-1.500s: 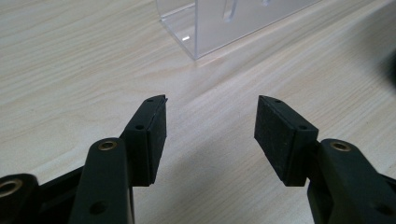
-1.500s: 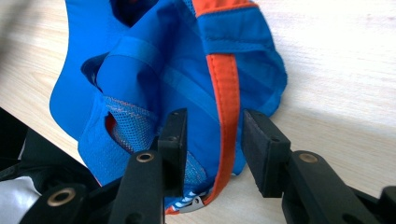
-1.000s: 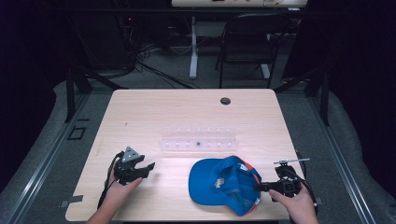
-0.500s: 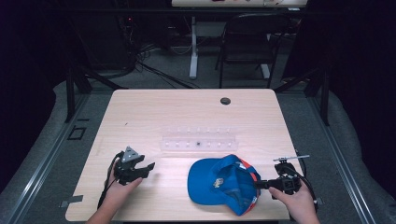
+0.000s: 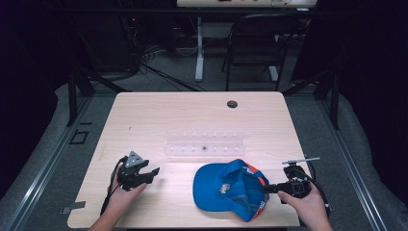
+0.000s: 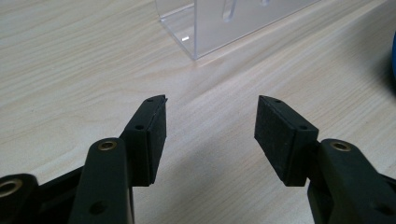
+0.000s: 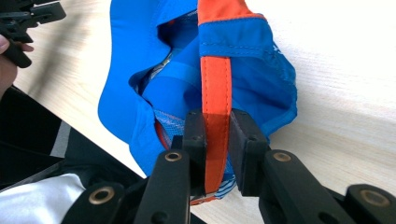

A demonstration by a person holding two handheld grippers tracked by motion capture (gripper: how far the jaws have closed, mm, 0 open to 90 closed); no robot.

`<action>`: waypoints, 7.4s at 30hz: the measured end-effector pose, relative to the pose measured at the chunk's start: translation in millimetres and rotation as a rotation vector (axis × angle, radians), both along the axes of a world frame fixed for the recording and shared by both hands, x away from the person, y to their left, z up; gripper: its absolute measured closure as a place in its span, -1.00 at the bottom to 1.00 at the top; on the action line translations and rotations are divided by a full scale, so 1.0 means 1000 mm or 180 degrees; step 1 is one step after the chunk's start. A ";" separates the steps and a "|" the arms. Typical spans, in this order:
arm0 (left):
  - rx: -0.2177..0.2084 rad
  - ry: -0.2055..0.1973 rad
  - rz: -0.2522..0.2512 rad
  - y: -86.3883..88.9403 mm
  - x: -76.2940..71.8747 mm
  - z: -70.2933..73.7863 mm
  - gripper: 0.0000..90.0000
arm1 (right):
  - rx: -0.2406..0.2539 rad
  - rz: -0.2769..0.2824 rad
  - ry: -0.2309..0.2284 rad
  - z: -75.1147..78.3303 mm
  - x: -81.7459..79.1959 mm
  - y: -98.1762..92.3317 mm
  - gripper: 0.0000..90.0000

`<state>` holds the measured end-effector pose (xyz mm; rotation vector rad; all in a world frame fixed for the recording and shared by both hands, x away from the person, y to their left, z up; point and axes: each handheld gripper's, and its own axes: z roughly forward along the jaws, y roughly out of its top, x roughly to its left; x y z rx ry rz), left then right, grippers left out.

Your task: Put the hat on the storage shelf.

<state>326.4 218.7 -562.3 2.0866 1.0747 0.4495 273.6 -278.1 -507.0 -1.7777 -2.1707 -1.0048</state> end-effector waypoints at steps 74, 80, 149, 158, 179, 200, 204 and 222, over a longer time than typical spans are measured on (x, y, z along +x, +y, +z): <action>0.0003 -0.0019 0.0001 0.001 0.000 0.001 -0.02 | -0.0666 0.0129 0.0448 0.137 0.047 0.029 0.73; 0.0008 -0.0019 0.0000 0.001 0.000 0.001 -0.02 | -0.0619 0.0090 0.0422 0.149 0.046 0.031 0.73; 0.0007 0.0018 -0.0046 0.000 -0.001 0.001 -0.02 | 0.0413 0.0115 0.0555 0.207 0.073 0.048 0.73; -0.0005 0.0021 -0.0050 0.000 0.000 0.001 -0.02 | 0.0471 0.0110 0.0512 0.209 0.082 0.060 0.73; -0.0013 0.0025 -0.0052 0.000 -0.001 0.001 -0.02 | 0.0550 -0.0025 0.0447 0.224 0.098 0.073 0.73; -0.0063 -0.0207 -0.0360 -0.033 -0.015 0.011 0.00 | 0.0702 -0.0204 0.0295 0.233 0.121 0.081 0.73; -0.0130 -0.0289 -0.0538 -0.053 -0.023 0.022 0.06 | 0.0727 -0.0219 0.0247 0.232 0.125 0.082 0.73; -0.0320 -0.0516 -0.1040 -0.153 -0.040 0.048 0.20 | 0.0717 -0.0152 0.0263 0.225 0.128 0.096 0.73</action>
